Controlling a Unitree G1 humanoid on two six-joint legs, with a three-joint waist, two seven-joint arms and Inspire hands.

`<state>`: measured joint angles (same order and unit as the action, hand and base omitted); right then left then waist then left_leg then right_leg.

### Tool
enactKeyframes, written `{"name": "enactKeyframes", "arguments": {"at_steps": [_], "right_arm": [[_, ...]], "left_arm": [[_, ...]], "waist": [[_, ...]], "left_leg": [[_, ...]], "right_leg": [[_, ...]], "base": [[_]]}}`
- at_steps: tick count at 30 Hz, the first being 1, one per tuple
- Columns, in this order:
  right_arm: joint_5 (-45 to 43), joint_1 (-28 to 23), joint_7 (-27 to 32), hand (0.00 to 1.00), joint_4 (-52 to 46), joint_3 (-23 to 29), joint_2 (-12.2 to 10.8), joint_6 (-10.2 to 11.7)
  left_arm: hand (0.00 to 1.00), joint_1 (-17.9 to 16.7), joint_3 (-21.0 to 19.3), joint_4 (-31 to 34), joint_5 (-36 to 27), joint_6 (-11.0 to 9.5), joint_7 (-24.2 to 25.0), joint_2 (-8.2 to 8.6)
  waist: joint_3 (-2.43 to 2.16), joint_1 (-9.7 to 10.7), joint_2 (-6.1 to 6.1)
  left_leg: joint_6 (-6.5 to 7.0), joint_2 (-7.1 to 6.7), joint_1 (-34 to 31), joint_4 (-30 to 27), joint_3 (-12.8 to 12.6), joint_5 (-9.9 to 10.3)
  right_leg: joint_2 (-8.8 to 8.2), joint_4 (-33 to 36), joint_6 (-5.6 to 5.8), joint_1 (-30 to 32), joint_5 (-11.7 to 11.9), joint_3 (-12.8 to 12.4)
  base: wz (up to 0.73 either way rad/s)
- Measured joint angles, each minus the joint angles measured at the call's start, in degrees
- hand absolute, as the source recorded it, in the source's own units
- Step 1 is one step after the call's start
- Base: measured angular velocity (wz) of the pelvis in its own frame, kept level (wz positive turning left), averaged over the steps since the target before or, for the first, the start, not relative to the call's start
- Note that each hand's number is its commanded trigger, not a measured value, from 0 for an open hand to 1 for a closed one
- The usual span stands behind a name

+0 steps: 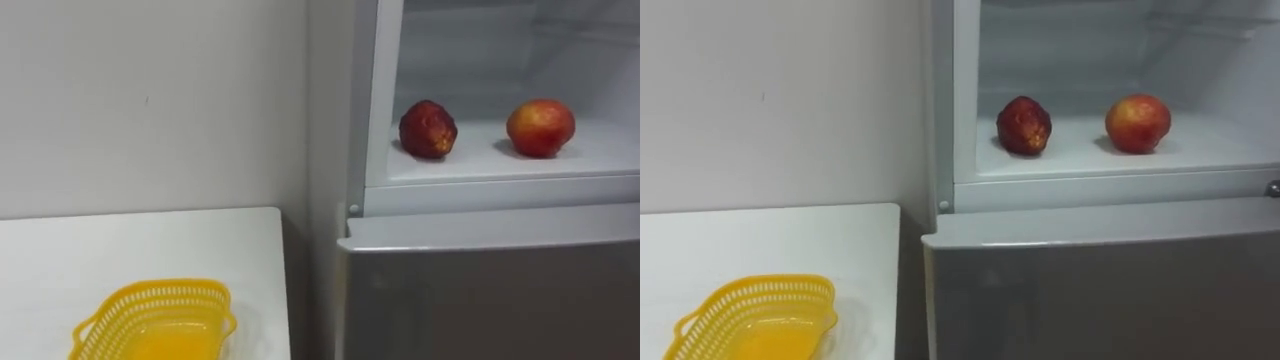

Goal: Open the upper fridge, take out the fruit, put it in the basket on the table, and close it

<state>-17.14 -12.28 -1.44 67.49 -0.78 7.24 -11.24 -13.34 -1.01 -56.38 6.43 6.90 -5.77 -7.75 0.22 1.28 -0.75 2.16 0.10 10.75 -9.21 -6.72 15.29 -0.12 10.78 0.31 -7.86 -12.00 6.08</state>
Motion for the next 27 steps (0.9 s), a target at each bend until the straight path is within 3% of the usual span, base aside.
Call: {"name": "enactKeyframes", "arguments": {"at_steps": [5, 12, 14, 16, 18, 21, 27], "right_arm": [[4.85, 0.55, 5.84, 0.00, -6.01, 2.85, 0.13, 0.74], [16.87, -0.60, 11.39, 0.00, -20.93, 4.52, -0.78, 5.85], [17.03, -4.00, 11.94, 0.00, -33.31, 4.42, -1.77, 6.01], [17.00, -5.72, 12.64, 0.00, -42.92, 4.42, -2.38, 6.95], [16.96, -6.93, 13.54, 0.00, -51.77, 4.38, -2.65, 10.12], [16.77, -8.17, 15.24, 0.00, -60.03, 4.22, -2.66, 13.06], [16.37, -8.28, 18.10, 0.00, -72.22, 4.27, -2.58, 14.46]], "left_arm": [[0.00, -0.63, 0.07, -1.39, 0.06, 0.01, 0.23, 0.06], [0.00, -0.91, 0.04, -1.38, 0.02, -0.93, -0.09, 0.37], [0.00, -1.54, 0.09, -0.79, 0.09, -1.62, -0.21, 0.68], [0.00, -1.75, 0.08, -0.92, -0.15, -2.21, -0.22, 0.91], [0.00, -1.63, 0.05, -0.87, 0.03, -3.94, -0.23, 0.91], [0.00, -1.80, 0.06, -1.06, 0.01, -6.56, -0.25, 0.89], [0.00, -1.82, 0.24, -3.53, -0.35, -9.38, -0.29, 0.49]], "waist": [[-0.06, 0.04, 0.71], [-0.08, 0.44, 1.28], [-0.43, 0.57, 1.44], [-0.45, 1.41, 1.93], [-0.48, 1.79, 1.95], [-0.42, 1.75, 1.82], [-0.50, 1.62, 1.89]], "left_leg": [[0.00, 0.09, -0.24, -0.04, -0.94, 0.00], [-0.14, 0.27, -0.45, 0.13, -0.92, 0.10], [-0.15, 0.34, -1.27, 0.04, -0.95, 0.09], [-0.15, 0.27, -1.71, -0.10, -1.22, 0.08], [-0.17, 0.28, -1.62, -0.22, -1.69, 0.06], [-0.17, 0.23, -1.93, -0.23, -2.01, 0.06], [-0.16, 0.34, -2.49, -0.20, -3.48, 0.05]], "right_leg": [[0.13, 0.07, -0.08, 0.71, 0.05, -1.32], [0.37, 0.04, -0.27, 1.07, 0.31, -1.23], [0.37, 0.45, -0.29, 2.38, 0.32, -1.34], [0.33, 0.98, -0.29, 2.87, 0.33, -1.41], [0.35, 0.95, -0.29, 2.76, 0.33, -1.53], [0.33, 0.88, -0.28, 3.18, 0.33, -1.89], [0.59, 1.02, -0.25, 4.42, 0.45, -3.30]], "base": [[-0.13], [-0.01], [-0.04], [-0.08], [-0.04], [-0.07], [-0.13]]}}
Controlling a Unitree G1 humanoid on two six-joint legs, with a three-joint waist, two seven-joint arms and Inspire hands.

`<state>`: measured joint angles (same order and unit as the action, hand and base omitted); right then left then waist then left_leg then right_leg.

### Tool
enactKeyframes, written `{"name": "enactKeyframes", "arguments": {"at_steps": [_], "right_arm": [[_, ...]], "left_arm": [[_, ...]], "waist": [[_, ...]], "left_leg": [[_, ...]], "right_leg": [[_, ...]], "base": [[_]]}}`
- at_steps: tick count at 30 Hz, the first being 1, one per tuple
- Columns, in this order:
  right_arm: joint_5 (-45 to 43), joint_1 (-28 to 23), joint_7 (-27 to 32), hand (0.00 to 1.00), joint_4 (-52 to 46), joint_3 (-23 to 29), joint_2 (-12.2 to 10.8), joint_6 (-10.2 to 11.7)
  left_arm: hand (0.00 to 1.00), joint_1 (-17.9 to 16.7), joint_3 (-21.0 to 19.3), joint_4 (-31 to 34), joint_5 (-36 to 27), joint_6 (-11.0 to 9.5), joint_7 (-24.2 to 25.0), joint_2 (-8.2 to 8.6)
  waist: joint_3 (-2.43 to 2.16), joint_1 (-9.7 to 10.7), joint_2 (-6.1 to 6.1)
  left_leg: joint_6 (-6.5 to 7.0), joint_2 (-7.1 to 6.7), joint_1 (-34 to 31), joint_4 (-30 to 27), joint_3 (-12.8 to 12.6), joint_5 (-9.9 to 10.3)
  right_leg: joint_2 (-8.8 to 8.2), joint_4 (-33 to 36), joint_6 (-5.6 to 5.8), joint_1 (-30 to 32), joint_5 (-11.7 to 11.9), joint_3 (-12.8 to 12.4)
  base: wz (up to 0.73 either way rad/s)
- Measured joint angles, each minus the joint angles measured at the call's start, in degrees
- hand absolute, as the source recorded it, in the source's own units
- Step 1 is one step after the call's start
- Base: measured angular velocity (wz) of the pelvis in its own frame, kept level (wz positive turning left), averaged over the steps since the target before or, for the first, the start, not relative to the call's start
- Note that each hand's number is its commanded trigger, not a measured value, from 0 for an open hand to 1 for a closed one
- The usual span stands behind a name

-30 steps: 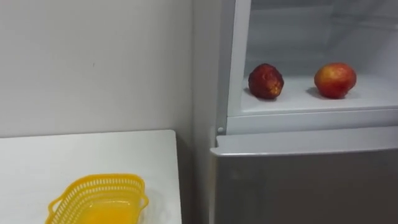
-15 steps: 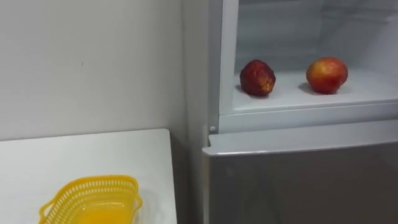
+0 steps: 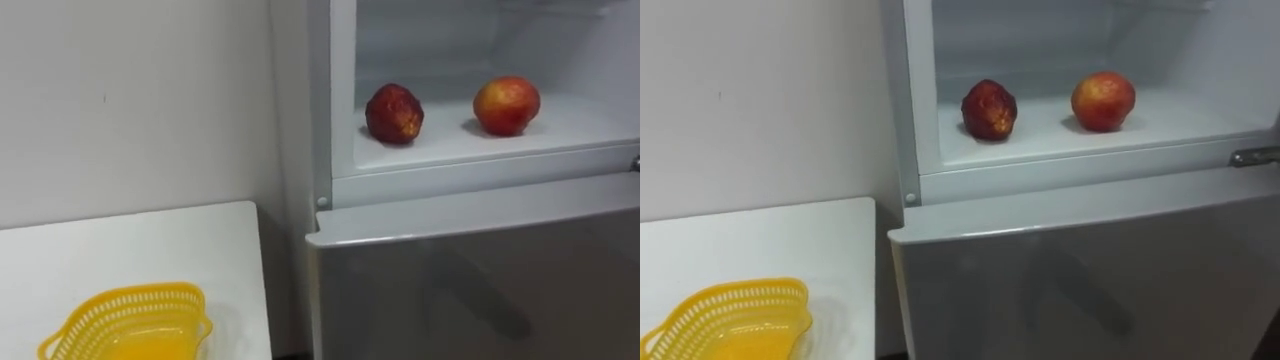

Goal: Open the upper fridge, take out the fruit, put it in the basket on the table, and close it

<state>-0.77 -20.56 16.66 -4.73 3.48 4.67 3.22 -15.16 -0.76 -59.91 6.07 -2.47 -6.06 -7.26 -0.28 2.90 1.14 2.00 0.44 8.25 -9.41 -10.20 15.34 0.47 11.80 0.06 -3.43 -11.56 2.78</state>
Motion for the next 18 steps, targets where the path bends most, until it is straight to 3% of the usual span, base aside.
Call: {"name": "enactKeyframes", "arguments": {"at_steps": [4, 11, 18], "right_arm": [[-2.24, 1.89, 2.18, 0.00, -8.24, -0.18, 0.22, 3.56], [-4.55, 5.47, 4.40, 0.00, -12.80, -2.76, 0.88, 5.64], [-11.27, 8.28, 5.71, 0.00, -19.23, -2.70, 2.23, 6.15]], "left_arm": [[0.00, 0.12, 2.10, -1.97, -0.45, -0.73, -0.01, -0.92], [0.00, 0.32, 5.43, -4.84, -0.21, -1.63, 0.14, -1.65], [0.00, 0.16, 5.09, -5.30, 1.11, -0.65, 3.15, -2.00]], "waist": [[-0.01, -0.07, 0.45], [0.00, -0.31, 0.50], [-0.02, -1.69, 0.24]], "left_leg": [[0.00, 0.34, -0.49, -0.07, -0.67, 0.00], [-0.03, 0.44, -0.47, -0.20, -0.58, -0.02], [-0.17, 0.55, -0.64, -0.22, -0.46, -0.10]], "right_leg": [[0.53, -0.23, -0.15, 0.65, 0.71, -1.14], [0.54, -0.22, -0.24, 0.50, 0.82, -0.86], [0.59, -0.07, -0.34, 0.66, 0.94, -0.60]], "base": [[-0.14], [0.00], [0.00]]}}
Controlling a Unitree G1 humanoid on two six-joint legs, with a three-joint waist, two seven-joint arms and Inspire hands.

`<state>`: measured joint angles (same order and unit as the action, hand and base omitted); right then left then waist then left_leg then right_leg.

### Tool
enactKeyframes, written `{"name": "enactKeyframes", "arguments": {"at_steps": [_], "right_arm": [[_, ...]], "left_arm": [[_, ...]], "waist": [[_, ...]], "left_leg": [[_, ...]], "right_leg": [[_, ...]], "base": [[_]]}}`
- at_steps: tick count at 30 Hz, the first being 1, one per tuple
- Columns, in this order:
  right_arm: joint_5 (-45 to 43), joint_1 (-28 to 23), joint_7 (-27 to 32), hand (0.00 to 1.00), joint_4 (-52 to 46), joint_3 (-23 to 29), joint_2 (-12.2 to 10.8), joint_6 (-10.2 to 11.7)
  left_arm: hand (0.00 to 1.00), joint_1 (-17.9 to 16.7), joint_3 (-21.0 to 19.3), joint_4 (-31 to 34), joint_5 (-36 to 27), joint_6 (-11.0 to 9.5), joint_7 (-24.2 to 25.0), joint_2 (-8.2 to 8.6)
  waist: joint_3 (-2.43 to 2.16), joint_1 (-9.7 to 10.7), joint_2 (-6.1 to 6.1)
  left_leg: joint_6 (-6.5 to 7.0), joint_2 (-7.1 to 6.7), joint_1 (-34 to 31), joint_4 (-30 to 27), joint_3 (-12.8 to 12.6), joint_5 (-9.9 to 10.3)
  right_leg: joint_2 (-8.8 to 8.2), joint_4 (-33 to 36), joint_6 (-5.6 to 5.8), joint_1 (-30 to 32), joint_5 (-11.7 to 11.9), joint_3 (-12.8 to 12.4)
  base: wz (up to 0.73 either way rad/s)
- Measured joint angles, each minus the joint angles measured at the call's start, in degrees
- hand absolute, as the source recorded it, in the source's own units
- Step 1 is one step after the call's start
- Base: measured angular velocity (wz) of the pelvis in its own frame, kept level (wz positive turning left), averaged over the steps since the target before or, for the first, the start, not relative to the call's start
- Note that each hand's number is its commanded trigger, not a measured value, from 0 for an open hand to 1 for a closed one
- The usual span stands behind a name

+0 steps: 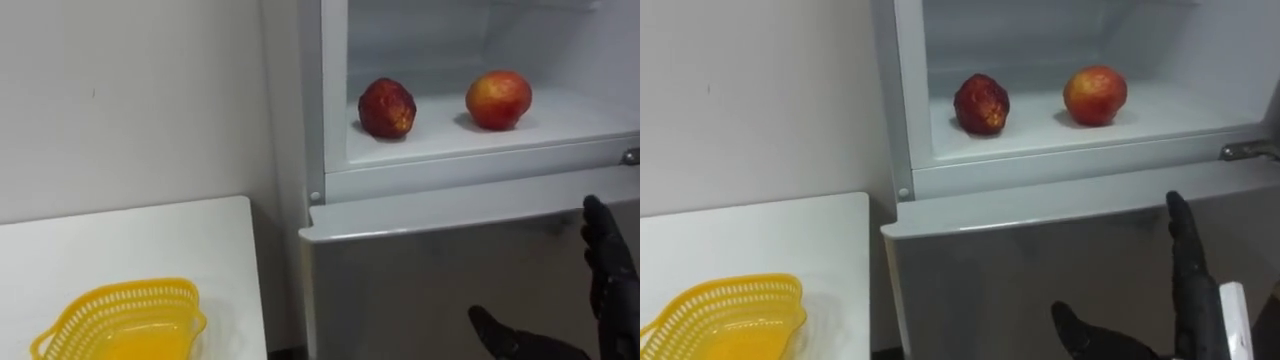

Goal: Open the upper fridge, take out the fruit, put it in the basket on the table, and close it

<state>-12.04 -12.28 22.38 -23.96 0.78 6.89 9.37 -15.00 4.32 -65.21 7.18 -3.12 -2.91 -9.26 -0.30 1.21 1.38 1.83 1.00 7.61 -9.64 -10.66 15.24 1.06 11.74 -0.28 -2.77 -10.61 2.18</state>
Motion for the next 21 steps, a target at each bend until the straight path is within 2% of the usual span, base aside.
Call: {"name": "enactKeyframes", "arguments": {"at_steps": [4, 9, 13, 17, 21], "right_arm": [[0.03, 2.79, 0.73, 0.00, -1.04, 0.02, 0.73, 0.06], [0.09, 4.40, 0.70, 0.00, -1.04, -0.07, 0.83, 0.08], [1.54, 5.32, 0.48, 0.00, -1.04, -0.03, 1.95, 0.04], [1.72, 7.62, 0.12, 0.00, -1.00, -0.05, 2.98, -0.15], [2.41, 10.13, -0.03, 0.00, 0.71, 0.19, 3.71, -0.07]], "left_arm": [[0.00, -0.01, -0.21, 0.06, 0.08, 0.67, 1.21, -0.51], [0.00, 0.16, -0.55, 0.13, 1.64, 1.07, 2.09, -0.96], [0.00, 0.46, -1.07, 0.10, 2.64, 2.07, 2.63, -1.16], [0.00, 0.47, -1.05, 0.08, 2.65, 3.35, 2.67, -1.21], [0.00, 0.46, -1.46, 0.13, 3.27, 3.56, 2.65, -1.22]], "waist": [[-0.12, -0.24, -0.59], [0.06, -0.80, -1.38], [0.08, -1.19, -2.39], [0.11, -1.61, -2.68], [0.24, -1.64, -2.95]], "left_leg": [[-0.13, 0.05, 0.12, -0.02, 0.02, -0.09], [-0.22, 0.08, 0.01, -0.08, 0.43, -0.16], [-0.42, 0.13, -0.12, -0.11, 1.74, -0.29], [-0.46, 0.14, -0.09, -0.16, 2.87, -0.31], [-0.48, 0.09, 0.00, -0.71, 3.54, -0.32]], "right_leg": [[0.01, -0.01, -0.08, -0.13, 0.05, 0.20], [-0.03, -0.06, -0.13, -0.22, 0.08, 0.74], [-0.16, -0.17, -0.14, -0.58, 0.09, 2.73], [-0.20, -0.53, -0.14, -1.20, 0.09, 3.65], [-0.40, -1.16, -0.17, -2.15, 0.10, 4.78]], "base": [[0.00], [0.03], [0.14], [0.12], [0.15]]}}
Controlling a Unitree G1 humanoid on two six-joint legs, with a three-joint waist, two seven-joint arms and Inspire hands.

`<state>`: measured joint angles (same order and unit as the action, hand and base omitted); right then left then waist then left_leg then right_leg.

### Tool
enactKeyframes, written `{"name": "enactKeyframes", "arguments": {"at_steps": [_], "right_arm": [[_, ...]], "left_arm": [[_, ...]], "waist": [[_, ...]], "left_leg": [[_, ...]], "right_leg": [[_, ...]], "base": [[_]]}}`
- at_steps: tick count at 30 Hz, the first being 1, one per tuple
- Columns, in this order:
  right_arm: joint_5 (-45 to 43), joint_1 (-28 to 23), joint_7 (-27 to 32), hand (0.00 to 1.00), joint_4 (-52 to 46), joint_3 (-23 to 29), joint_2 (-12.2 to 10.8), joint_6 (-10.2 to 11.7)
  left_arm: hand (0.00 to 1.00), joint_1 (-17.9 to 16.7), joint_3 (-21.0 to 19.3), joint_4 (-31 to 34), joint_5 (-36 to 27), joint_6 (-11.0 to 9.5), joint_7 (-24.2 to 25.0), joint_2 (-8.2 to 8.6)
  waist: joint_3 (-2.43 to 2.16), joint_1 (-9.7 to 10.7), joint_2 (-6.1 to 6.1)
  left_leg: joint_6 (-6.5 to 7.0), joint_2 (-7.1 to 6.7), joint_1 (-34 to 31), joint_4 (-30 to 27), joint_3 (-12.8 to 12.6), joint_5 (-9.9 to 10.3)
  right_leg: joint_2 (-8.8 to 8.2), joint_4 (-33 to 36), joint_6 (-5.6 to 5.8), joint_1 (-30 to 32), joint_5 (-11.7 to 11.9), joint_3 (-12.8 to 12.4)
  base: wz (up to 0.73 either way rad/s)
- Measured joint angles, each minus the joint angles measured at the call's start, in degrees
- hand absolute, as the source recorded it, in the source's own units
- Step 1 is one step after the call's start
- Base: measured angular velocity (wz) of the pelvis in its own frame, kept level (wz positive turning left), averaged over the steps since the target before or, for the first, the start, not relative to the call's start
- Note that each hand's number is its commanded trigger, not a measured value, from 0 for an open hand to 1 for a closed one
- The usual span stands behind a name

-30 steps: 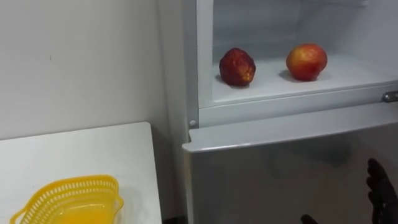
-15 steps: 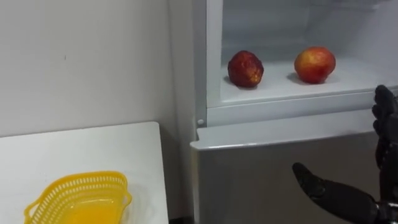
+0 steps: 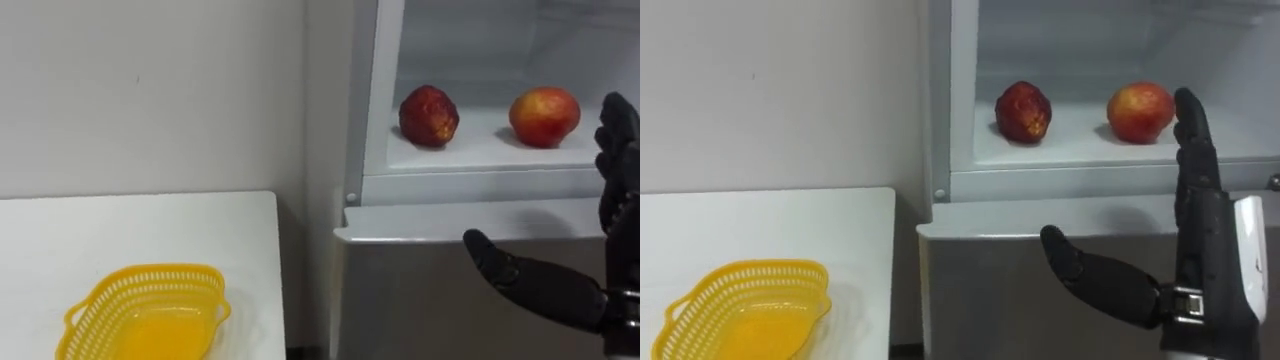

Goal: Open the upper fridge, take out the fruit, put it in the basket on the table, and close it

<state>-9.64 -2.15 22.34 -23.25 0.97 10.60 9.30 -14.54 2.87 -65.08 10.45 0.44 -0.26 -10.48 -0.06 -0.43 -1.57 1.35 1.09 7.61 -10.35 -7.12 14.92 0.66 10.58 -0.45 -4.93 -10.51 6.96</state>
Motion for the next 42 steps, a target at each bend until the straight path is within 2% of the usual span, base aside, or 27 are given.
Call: {"name": "enactKeyframes", "arguments": {"at_steps": [5, 7, 13, 15, 18, 21, 24, 25, 29, 36, 42], "right_arm": [[2.56, 5.63, 0.09, 0.00, 4.71, 0.96, 2.14, -0.22], [2.60, 7.34, 0.13, 0.00, 5.01, 0.98, 2.91, -0.67], [4.55, 11.99, 0.08, 0.00, 6.69, 1.01, 4.64, -0.68], [5.33, 12.62, -0.09, 0.00, 7.19, 1.01, 5.07, -0.75], [5.37, 14.41, -0.61, 0.00, 8.38, 1.03, 5.56, -0.77], [5.37, 16.67, -0.71, 0.00, 10.32, 1.03, 6.88, -1.88], [8.52, 18.92, -1.08, 0.00, 13.22, 1.09, 8.52, -1.96], [10.85, 20.06, -1.59, 0.00, 14.76, 1.43, 9.13, -2.48], [13.86, 23.59, -3.86, 0.00, 19.70, 2.77, 9.59, -4.63], [17.92, 27.26, -5.05, 0.00, 21.52, 2.79, 9.96, -5.20], [21.39, 30.89, -5.25, 0.00, 28.90, 2.79, 11.95, -5.74]], "left_arm": [[0.00, 0.01, 0.06, 0.34, 2.37, 0.09, 1.02, 0.00], [0.00, 0.09, 0.06, 0.33, 3.90, 0.57, 1.33, 0.02], [0.00, 0.35, 0.06, 0.33, 5.49, 2.02, 2.24, 0.15], [0.00, 0.59, -0.20, 0.51, 6.20, 2.03, 2.25, 0.18], [0.00, 0.50, -1.18, 0.92, 8.23, 2.13, 2.32, 0.42], [0.00, 0.78, -1.51, 1.02, 9.24, 2.24, 3.08, 0.41], [0.00, 0.80, -1.55, 1.01, 9.27, 2.38, 3.17, 0.38], [0.00, 0.89, -1.58, 1.13, 9.27, 2.75, 3.19, 0.35], [0.00, 0.94, -2.48, 1.26, 9.28, 3.23, 3.61, 0.35], [0.00, 0.90, -2.85, 1.27, 9.56, 3.38, 3.61, 0.30], [0.00, 1.25, -3.95, 1.46, 10.37, 4.62, 3.42, 0.31]], "waist": [[0.48, -0.15, -0.62], [0.48, -0.15, -0.93], [-0.01, -1.25, -1.96], [-0.03, -1.77, -2.09], [0.08, -2.05, -2.21], [0.15, -2.08, -2.33], [0.49, -2.87, -2.95], [0.75, -2.83, -3.40], [0.57, -3.12, -4.31], [0.48, -3.16, -4.35], [0.31, -3.46, -4.45]], "left_leg": [[-0.01, -0.06, -0.29, -0.51, 1.15, 0.00], [-0.02, -0.05, -0.50, -0.76, 1.14, -0.01], [-0.03, -0.05, -0.79, -1.17, 1.20, -0.02], [-0.03, -0.08, -0.75, -1.17, 1.21, -0.02], [-0.02, -0.19, -0.90, -1.17, 1.55, -0.03], [0.00, -0.29, -0.96, -1.19, 1.94, -0.08], [-0.07, -0.32, -0.91, -1.21, 2.44, -0.18], [-0.09, -0.32, -0.94, -1.28, 2.64, -0.21], [-0.11, -0.29, -1.03, -1.39, 3.15, -0.22], [-0.11, -0.33, -1.10, -1.41, 4.38, -0.22], [-0.15, -0.33, -1.06, -1.48, 4.59, -0.24]], "right_leg": [[-0.19, 0.02, 0.00, 0.00, 0.00, 1.09], [-0.21, 0.04, 0.00, 0.10, 0.00, 1.24], [-0.36, 0.03, -0.10, -0.12, 0.06, 1.91], [-0.38, 0.02, -0.14, -0.12, 0.09, 1.95], [-0.48, 0.04, -0.16, -0.14, 0.10, 2.09], [-0.59, 0.04, -0.16, -0.17, 0.10, 2.62], [-0.57, 0.04, -0.17, -0.34, 0.10, 2.82], [-0.60, 0.03, -0.17, -0.51, 0.10, 3.16], [-0.64, -0.05, -0.17, -0.89, 0.10, 4.05], [-0.66, -0.05, -0.16, -1.25, 0.10, 4.92], [-0.70, -0.17, -0.16, -1.46, 0.10, 5.53]], "base": [[0.08], [0.02], [0.03], [0.00], [0.00], [0.06], [0.04], [0.13], [0.10], [0.08], [0.02]]}}
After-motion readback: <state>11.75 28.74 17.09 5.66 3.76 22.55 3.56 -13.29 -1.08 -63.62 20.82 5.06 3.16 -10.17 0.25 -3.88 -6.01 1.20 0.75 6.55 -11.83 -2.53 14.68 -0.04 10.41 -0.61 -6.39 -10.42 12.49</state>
